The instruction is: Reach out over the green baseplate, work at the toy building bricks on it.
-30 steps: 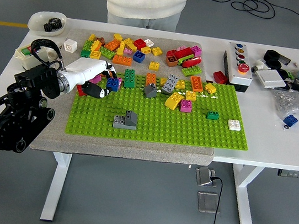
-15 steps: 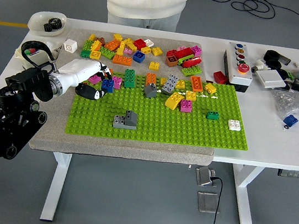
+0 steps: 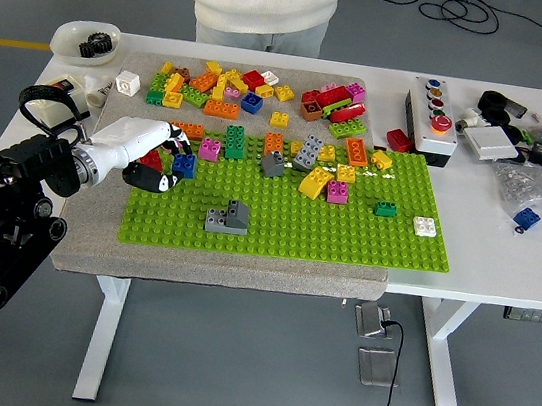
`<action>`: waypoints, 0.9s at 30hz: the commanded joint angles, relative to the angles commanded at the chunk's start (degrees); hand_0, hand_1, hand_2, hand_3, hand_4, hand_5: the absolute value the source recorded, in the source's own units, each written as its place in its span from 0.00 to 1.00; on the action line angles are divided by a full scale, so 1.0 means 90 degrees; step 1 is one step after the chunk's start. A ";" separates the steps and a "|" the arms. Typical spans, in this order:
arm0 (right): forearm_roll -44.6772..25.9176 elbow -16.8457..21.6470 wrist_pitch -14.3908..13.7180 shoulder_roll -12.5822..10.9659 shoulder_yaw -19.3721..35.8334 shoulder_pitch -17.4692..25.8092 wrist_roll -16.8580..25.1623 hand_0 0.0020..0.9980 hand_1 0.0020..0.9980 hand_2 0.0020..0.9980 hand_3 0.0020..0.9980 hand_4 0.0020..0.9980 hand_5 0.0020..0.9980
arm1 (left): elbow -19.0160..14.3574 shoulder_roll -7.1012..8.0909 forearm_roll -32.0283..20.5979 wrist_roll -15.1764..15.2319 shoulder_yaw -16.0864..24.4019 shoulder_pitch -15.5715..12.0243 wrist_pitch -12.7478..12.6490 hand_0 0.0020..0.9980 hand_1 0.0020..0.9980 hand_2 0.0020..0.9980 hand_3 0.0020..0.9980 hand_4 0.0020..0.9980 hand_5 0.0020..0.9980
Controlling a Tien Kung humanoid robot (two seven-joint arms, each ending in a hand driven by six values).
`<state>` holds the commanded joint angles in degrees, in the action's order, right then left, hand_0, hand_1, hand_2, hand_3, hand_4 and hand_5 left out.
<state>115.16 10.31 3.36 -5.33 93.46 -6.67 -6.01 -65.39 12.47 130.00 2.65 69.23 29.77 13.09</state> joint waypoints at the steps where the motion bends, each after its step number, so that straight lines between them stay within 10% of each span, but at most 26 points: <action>1: 0.0005 0.0000 0.0000 0.0000 0.0004 0.0006 -0.0001 0.74 0.62 0.63 0.54 0.77 0.49 | -0.0060 0.0010 0.0000 -0.0014 0.0007 -0.0044 0.0018 0.71 0.70 0.60 0.58 0.56 0.19; 27: 0.0002 0.0000 -0.0002 -0.0011 0.0019 0.0017 0.0006 0.74 0.61 0.64 0.54 0.77 0.49 | -0.1092 -0.0120 0.0000 -0.0303 0.0115 -0.0771 0.0407 0.72 0.70 0.60 0.58 0.58 0.22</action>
<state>115.17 10.31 3.34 -5.44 93.64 -6.51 -5.96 -75.22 11.39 130.00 -0.07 70.26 22.84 16.76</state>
